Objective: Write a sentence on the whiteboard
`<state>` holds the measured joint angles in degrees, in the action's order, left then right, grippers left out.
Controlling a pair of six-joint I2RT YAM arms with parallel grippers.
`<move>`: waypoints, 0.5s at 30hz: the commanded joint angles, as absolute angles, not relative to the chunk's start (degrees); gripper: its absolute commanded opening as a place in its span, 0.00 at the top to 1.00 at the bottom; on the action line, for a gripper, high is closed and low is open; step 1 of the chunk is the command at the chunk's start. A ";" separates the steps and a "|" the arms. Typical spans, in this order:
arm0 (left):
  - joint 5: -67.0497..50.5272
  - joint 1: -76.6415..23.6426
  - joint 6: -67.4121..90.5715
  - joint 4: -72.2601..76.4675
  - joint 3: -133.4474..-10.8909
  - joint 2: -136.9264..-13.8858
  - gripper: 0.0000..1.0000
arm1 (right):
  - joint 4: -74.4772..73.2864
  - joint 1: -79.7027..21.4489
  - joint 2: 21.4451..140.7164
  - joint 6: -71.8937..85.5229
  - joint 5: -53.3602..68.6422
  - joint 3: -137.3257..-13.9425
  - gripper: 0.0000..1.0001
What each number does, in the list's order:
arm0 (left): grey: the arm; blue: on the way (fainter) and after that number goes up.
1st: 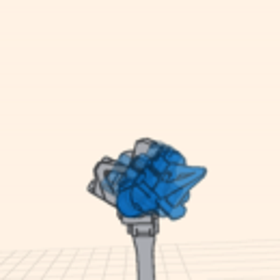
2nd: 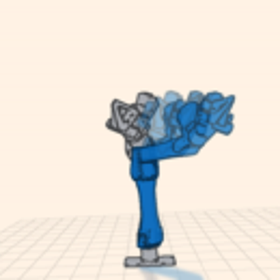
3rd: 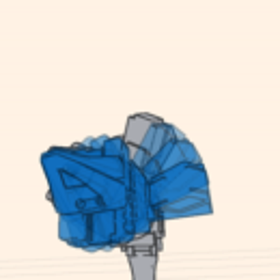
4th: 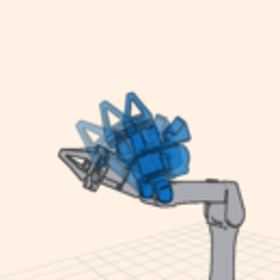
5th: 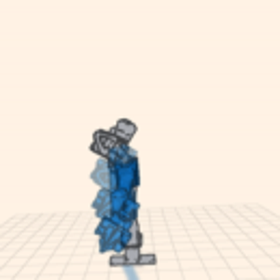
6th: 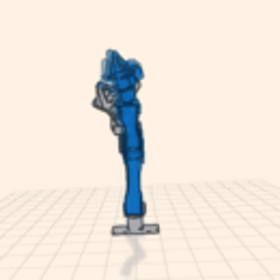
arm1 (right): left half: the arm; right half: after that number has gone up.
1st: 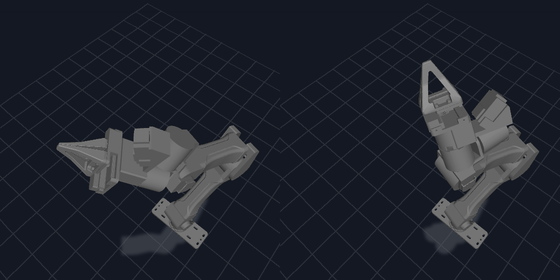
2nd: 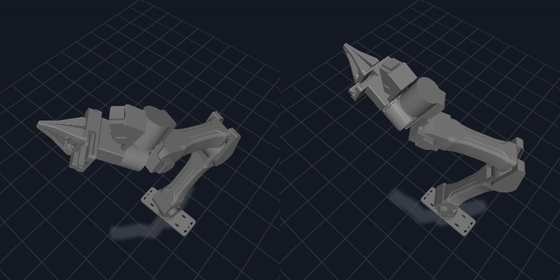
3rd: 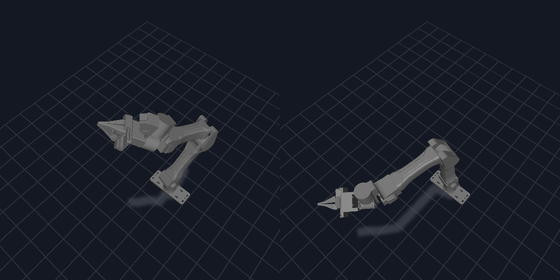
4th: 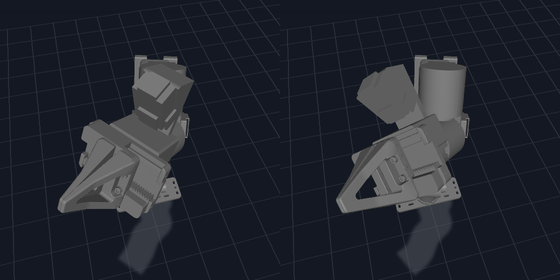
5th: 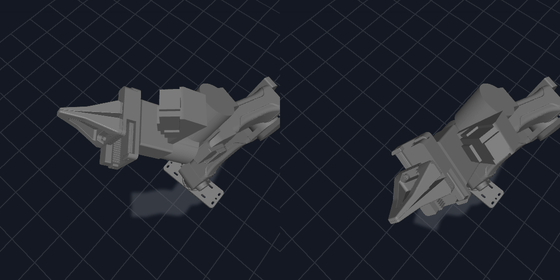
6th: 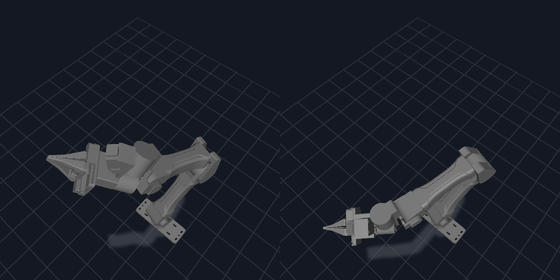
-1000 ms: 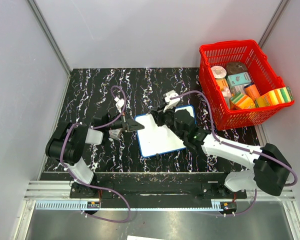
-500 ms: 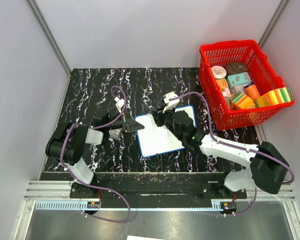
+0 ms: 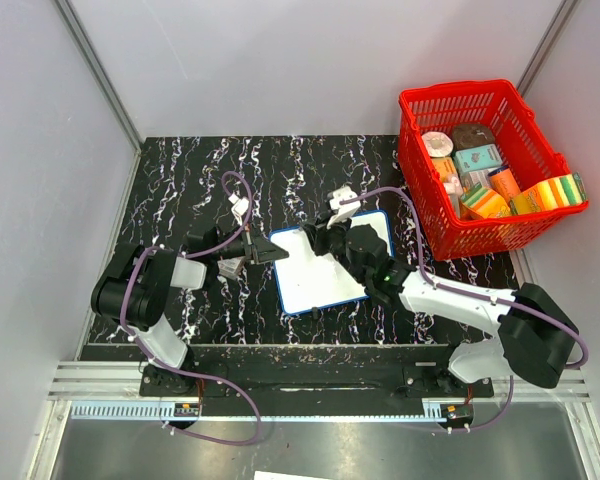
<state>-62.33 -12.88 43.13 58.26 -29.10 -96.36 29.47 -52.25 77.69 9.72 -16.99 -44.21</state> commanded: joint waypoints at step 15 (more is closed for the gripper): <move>-60.82 -12.83 38.85 59.33 -29.44 -96.06 1.00 | 28.92 -52.82 75.06 11.16 -17.23 -40.34 1.00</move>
<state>-62.28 -12.88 43.13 57.89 -29.10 -96.36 30.35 -52.51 76.60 10.96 -16.86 -41.76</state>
